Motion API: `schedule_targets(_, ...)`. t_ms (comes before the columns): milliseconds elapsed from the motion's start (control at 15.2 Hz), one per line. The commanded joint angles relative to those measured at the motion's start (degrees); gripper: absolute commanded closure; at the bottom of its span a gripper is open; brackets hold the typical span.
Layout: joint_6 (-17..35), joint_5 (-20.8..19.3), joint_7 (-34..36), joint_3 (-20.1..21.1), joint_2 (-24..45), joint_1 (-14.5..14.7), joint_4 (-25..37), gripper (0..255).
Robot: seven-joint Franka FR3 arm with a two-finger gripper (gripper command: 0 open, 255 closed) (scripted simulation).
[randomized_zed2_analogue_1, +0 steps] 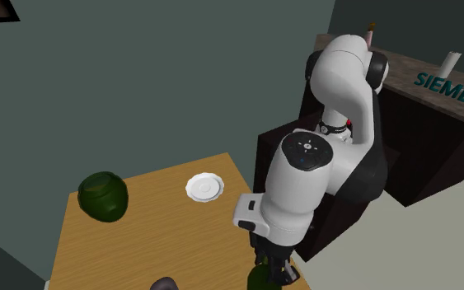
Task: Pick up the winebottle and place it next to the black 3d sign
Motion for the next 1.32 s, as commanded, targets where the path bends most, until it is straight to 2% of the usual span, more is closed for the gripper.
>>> schedule_targets(0,1.0,-0.1,0.1,-0.1,0.7,0.0,-0.2,255)
schedule_targets(1254,10.0,-0.7,0.8,-0.6,6.8,0.1,-3.1,255)
